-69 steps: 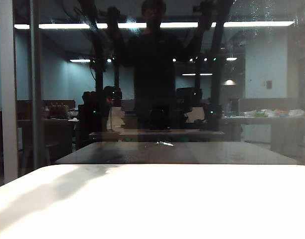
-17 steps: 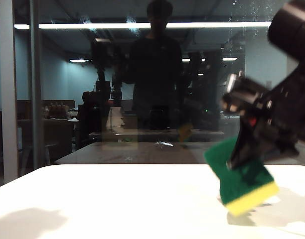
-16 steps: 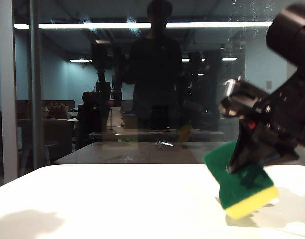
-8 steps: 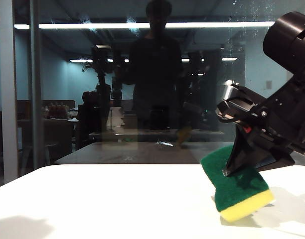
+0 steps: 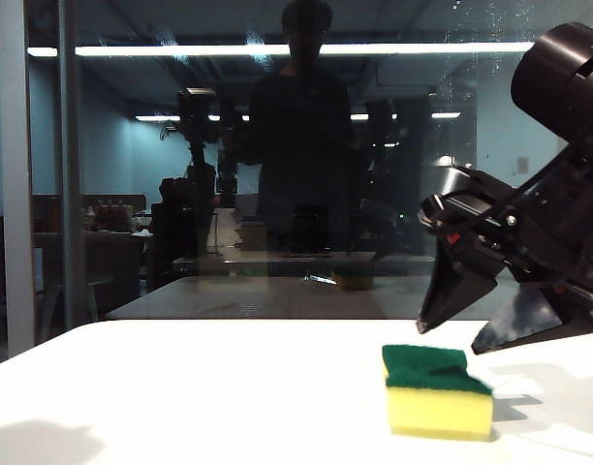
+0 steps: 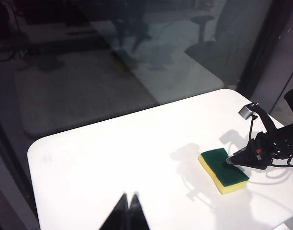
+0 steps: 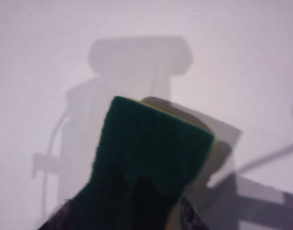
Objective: Reach upward to find where there is water on the glass, pick up the sponge from the table, dry the water, and finally place the sponge back on the table.
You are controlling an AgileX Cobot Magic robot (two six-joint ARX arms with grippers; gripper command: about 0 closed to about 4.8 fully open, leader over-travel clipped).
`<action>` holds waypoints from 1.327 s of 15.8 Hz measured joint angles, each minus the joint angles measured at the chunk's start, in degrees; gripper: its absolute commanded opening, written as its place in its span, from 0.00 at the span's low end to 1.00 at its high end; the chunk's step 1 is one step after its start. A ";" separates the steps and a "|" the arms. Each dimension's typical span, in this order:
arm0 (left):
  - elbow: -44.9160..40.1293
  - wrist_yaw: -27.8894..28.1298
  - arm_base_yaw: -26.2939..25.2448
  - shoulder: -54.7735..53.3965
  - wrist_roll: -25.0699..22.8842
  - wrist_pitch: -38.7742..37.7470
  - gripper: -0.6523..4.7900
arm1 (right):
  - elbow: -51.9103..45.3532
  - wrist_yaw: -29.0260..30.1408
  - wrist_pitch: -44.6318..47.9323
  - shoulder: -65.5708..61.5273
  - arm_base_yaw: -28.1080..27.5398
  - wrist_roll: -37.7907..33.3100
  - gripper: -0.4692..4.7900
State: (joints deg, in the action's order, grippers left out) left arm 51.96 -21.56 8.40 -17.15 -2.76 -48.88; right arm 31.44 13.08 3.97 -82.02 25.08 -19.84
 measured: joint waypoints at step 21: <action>-6.25 11.74 0.00 0.00 -0.15 9.79 0.11 | 0.44 -11.65 -8.72 30.51 -15.61 9.49 0.08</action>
State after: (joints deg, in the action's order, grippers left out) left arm 45.71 -9.82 8.40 -17.15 -2.92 -39.09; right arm 31.88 1.43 -4.75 -51.51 9.48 -10.35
